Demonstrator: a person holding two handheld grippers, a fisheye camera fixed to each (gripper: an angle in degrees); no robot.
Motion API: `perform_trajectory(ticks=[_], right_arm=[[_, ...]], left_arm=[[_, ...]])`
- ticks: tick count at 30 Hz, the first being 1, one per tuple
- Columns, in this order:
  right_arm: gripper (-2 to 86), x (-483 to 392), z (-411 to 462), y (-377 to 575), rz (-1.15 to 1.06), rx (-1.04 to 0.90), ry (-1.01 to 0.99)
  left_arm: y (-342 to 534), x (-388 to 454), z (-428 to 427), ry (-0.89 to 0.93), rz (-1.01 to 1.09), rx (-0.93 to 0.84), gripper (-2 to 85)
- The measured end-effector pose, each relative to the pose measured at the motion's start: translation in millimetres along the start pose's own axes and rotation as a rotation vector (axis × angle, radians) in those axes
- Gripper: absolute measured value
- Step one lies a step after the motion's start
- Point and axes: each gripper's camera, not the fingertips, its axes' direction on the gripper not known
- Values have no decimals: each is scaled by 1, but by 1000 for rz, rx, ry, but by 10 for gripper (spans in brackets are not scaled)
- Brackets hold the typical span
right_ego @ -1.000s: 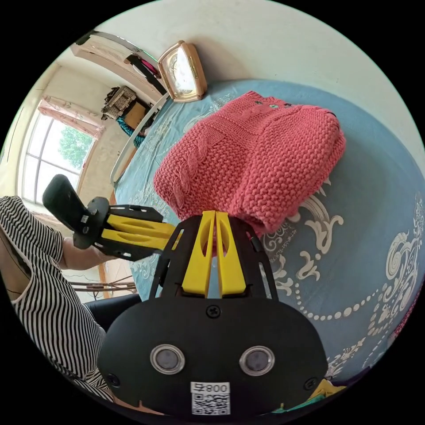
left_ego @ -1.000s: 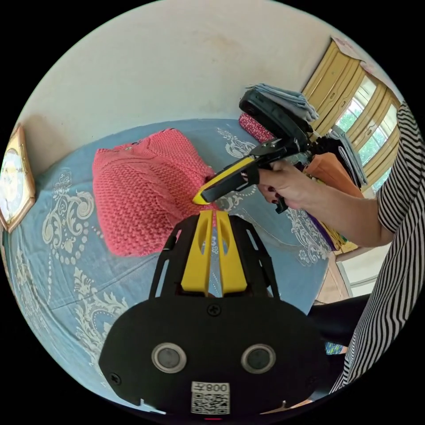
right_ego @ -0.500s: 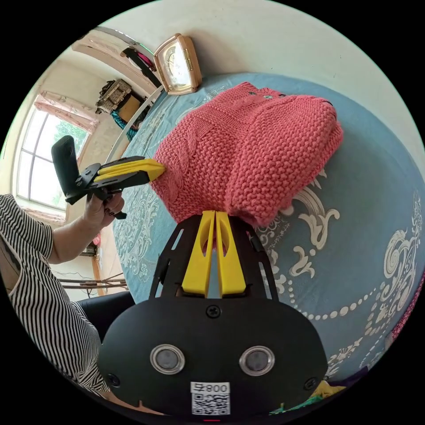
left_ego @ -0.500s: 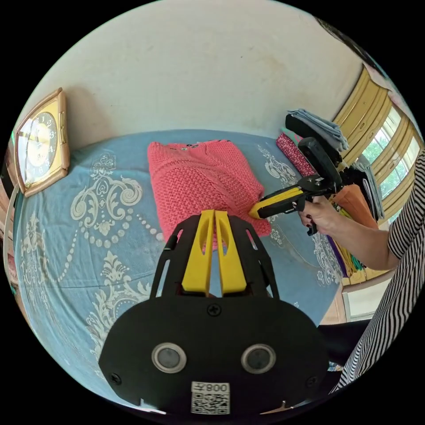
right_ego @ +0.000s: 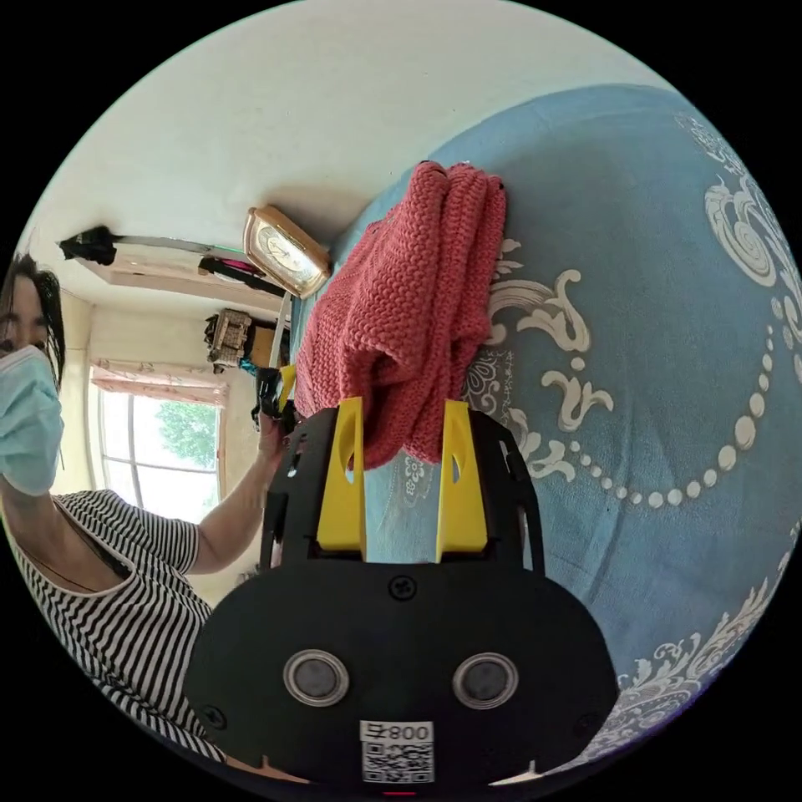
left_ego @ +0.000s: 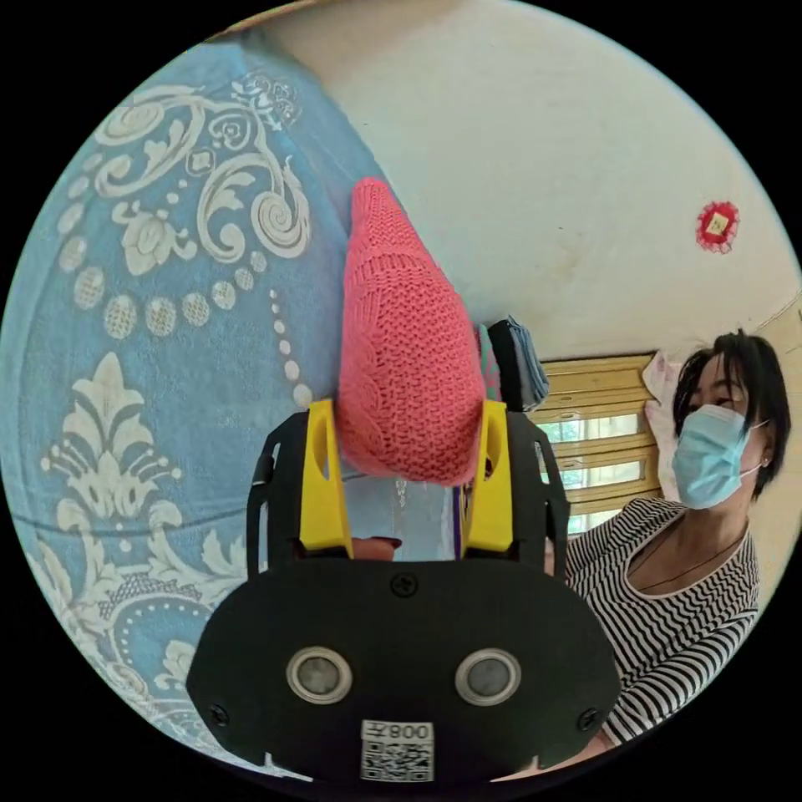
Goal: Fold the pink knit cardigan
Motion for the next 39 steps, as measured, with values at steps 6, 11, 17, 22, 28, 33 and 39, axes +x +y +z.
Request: perform_trajectory(ticks=[6, 11, 17, 22, 28, 33, 39], right_arm=[[153, 43, -11, 10, 106, 42, -125], [176, 63, -6, 11, 134, 0, -217], [175, 86, -8, 14, 174, -2, -309], [177, 107, -36, 29, 202, 27, -384], [191, 110, -38, 36, 194, -22, -349], [169, 121, -47, 44, 197, -30, -350], [85, 126, -75, 68, 215, -71, -383]], left_arm=[[-20, -21, 3, 43, 13, -82, 235], [-40, -32, 12, 70, 14, -174, 234], [-49, -36, 17, 63, 9, -222, 227], [-51, -36, 20, 74, -6, -218, 225], [-50, -28, 26, 84, -17, -197, 225], [-50, -16, 34, 91, -36, -211, 219], [-27, 13, 41, 128, -104, -148, 200]])
